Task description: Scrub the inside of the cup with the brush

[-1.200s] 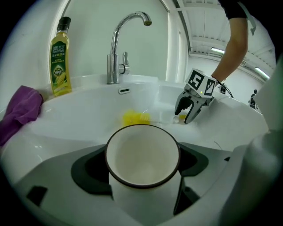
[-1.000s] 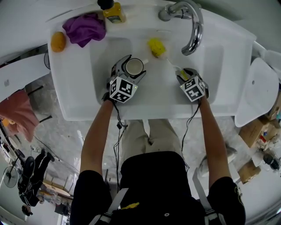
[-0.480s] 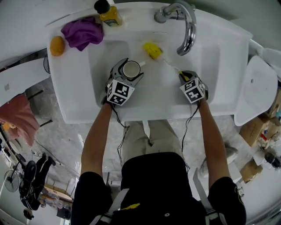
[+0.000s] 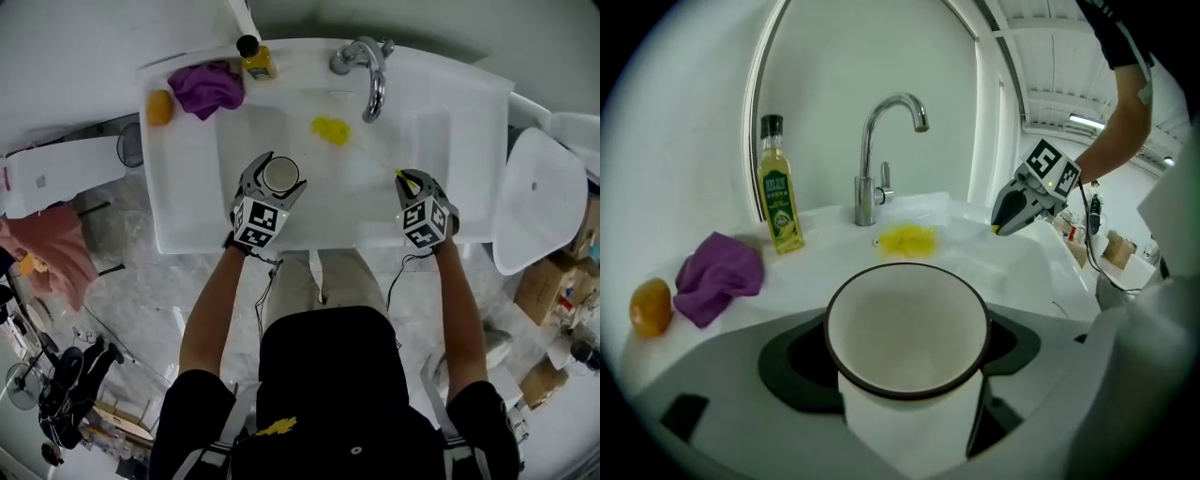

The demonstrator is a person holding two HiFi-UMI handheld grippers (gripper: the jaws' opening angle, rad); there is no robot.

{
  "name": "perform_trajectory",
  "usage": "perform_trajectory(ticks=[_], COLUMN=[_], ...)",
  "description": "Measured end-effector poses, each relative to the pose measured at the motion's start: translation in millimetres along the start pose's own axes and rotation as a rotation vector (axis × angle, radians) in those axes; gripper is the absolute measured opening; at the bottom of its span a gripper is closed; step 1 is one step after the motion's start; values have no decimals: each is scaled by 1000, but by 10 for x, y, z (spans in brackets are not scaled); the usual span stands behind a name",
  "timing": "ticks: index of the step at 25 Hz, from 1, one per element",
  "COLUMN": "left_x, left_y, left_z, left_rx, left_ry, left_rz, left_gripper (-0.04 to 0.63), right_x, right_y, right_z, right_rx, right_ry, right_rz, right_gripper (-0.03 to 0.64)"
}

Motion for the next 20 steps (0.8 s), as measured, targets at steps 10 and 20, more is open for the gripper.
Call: perform_trajectory(ticks=[10,20], left_x=[-779,-964], left_y=[-297,-331], left_z=[833,1576], left_rx=[-27,-6], left_ry=[111,69], left_rz=[-59,-64], left_gripper=[417,417], right_x=[-1786,-2795], right_y=[-237,-616], right_z=[471,1317], right_rx=[-433,-939], right_ry=[-15,-17], right_rz=[-245,-480], right_gripper=[69,69])
Point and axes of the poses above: the fingertips, and each gripper's own axes: x forward along the fingers, y to its left, z out of its top, the point moved 5 cm from there along -x, backward along the fingers, and after that the axes turned 2 degrees about x, right-handed, at the moved point
